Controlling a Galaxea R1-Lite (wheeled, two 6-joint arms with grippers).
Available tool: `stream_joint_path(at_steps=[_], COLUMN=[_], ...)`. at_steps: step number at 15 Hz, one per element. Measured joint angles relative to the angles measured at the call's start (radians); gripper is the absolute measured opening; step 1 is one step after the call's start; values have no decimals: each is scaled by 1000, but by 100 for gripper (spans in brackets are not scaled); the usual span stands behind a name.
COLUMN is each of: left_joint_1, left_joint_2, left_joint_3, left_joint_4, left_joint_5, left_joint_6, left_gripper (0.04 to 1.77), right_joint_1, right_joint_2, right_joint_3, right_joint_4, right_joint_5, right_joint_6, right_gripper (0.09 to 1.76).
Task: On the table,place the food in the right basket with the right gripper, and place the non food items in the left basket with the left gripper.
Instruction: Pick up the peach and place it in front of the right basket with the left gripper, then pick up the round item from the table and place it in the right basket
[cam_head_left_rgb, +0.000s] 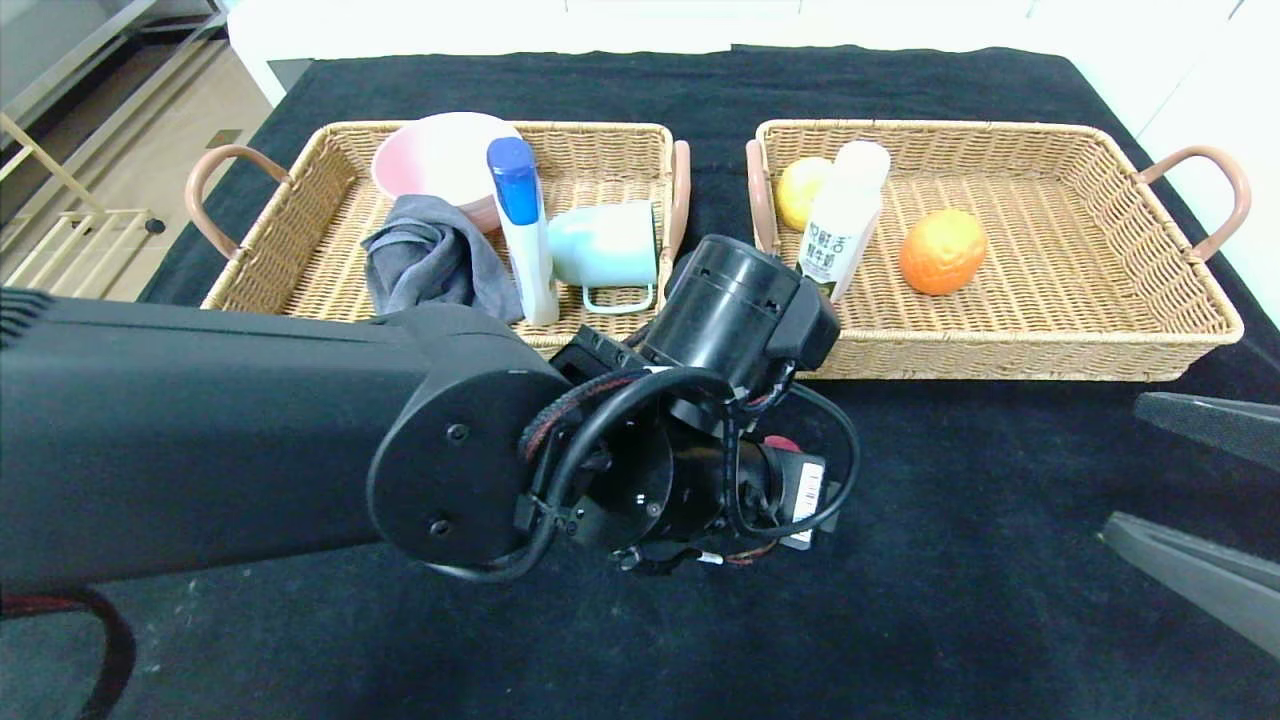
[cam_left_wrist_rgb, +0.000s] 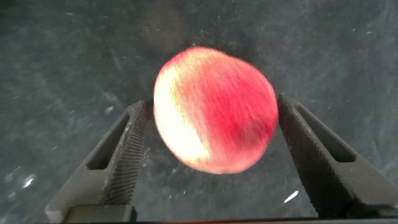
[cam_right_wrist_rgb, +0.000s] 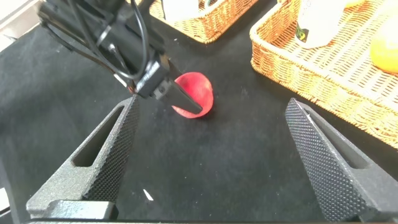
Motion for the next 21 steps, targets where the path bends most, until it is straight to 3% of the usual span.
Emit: stream_joint_path(at_steps=[3,9,13,16,21], left_joint_1=[-18,-64,-23,35,129], left_joint_2=[-58,-236,-365,-463,-574], left_joint_3=[33,242,503,696,892], left_joint_4=[0,-39,-337,-480,-715], left_joint_5=[8,32,17,-58,-98], left_joint_6=[14,52,119,226,284], left_gripper=[158,165,168,169,170], right_joint_1=[1,1,12,18,29], right_joint_2=[0,18,30,36,47], right_joint_3=[-1,0,-3,-8,-5], right_joint_4=[20,26,63,88,88], right_joint_5=[0,0,3,7,6], right_joint_6=[0,1,4,4,5], right_gripper=[171,171,171,171,171])
